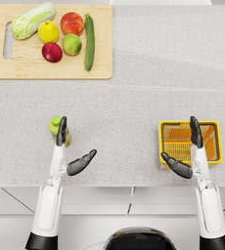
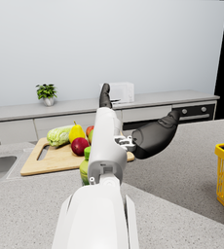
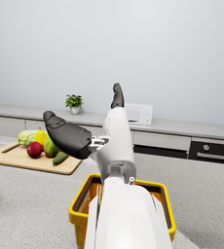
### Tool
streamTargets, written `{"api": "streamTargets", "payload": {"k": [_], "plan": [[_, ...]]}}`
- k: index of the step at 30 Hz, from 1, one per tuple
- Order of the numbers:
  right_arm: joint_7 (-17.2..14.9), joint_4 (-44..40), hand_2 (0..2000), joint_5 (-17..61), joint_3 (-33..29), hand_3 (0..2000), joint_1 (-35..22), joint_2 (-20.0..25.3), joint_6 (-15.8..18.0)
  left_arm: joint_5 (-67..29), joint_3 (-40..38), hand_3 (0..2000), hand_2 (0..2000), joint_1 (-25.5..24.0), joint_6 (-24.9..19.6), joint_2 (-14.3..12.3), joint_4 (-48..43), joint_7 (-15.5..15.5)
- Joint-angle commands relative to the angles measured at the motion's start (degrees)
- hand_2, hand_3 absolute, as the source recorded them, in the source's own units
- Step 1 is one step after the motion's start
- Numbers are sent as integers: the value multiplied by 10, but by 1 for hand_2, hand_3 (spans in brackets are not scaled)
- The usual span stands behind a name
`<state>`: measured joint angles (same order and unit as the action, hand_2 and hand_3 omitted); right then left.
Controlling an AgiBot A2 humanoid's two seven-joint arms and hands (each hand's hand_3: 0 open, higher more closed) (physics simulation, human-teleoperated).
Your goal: Pick up the green tea and place it into the yellow basket
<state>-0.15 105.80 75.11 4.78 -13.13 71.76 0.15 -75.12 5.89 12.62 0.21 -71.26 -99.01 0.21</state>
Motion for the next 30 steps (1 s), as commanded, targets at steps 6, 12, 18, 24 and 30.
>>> {"api": "streamTargets", "payload": {"k": [6, 12, 18, 24, 30], "plan": [[1, 22, 0, 56, -82, 0, -25, 7, -1, -78, -66, 0, 0, 77, -2, -18, 174, -2], [1, 29, 0, 64, -65, 0, -24, 12, -1, -89, -44, 0, 0, 108, -2, -30, 286, -2], [1, 33, 0, 65, -33, 0, -15, 17, -1, -90, -19, 0, 0, 154, -2, -46, 433, -2], [1, 39, 0, 65, -40, 0, 0, 21, -1, -91, -28, 0, 0, 215, -2, -61, 567, -2], [1, 23, 0, 65, -32, 0, -5, 27, -1, -90, -25, 0, 0, 235, -2, -71, 612, -2]]}}
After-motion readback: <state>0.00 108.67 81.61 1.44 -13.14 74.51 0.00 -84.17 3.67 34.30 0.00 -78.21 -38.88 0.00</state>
